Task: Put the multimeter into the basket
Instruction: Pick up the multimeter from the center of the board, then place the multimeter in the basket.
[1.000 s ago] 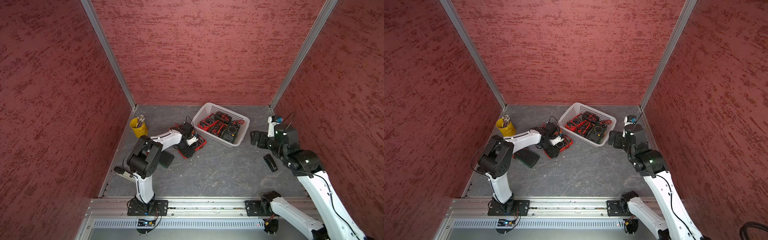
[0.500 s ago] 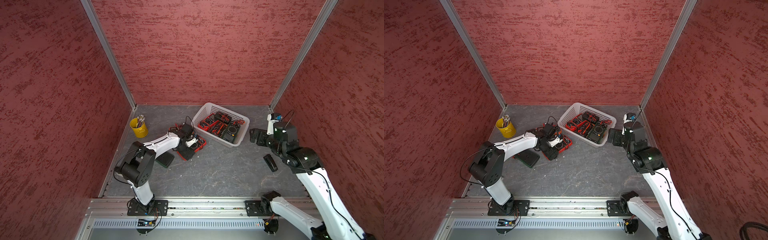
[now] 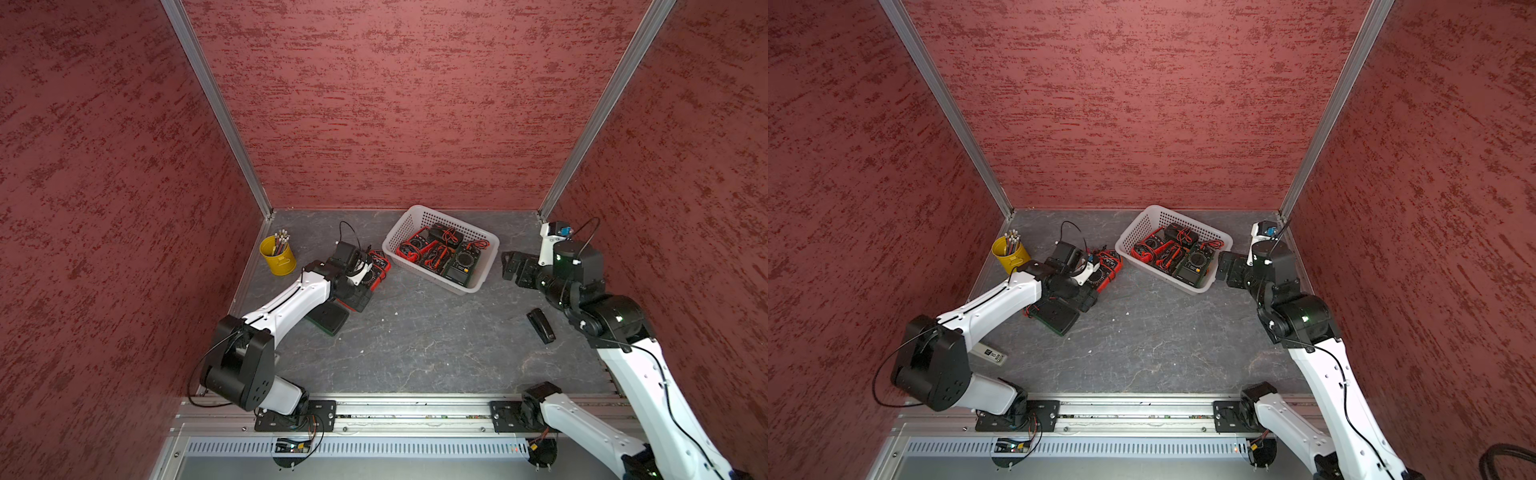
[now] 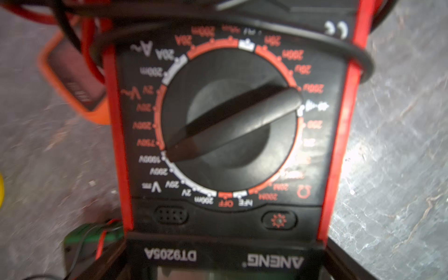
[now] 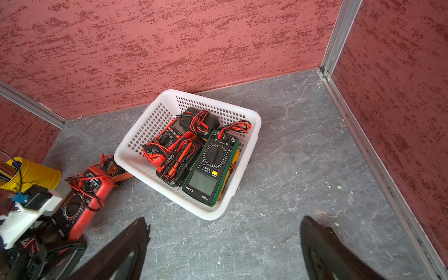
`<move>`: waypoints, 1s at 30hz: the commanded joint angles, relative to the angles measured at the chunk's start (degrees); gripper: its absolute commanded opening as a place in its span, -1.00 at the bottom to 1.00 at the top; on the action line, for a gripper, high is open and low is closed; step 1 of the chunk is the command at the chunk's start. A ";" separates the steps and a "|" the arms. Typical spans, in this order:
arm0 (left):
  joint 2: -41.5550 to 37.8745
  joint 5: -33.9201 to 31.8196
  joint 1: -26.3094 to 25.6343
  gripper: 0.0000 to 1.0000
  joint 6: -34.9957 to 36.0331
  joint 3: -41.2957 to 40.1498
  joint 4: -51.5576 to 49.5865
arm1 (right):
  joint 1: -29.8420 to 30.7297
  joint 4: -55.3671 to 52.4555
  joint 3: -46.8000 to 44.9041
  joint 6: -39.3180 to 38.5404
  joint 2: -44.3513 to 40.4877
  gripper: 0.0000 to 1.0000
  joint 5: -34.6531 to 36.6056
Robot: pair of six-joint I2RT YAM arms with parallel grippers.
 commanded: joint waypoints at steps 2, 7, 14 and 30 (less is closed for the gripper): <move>-4.05 -2.58 2.17 -1.00 -5.69 3.61 1.67 | 0.00 2.68 -0.29 1.21 -0.20 0.98 -0.18; -4.52 -2.19 3.62 -1.00 -6.77 10.22 -0.54 | 0.01 3.12 -0.72 1.55 -1.04 0.98 0.68; 4.35 0.85 0.63 -1.00 -6.52 27.18 -6.34 | 0.01 3.18 -1.30 2.19 -2.80 0.98 0.86; 35.44 -2.37 -10.51 -1.00 -7.01 63.40 -14.14 | 0.01 3.59 -2.31 3.31 -2.83 0.98 0.41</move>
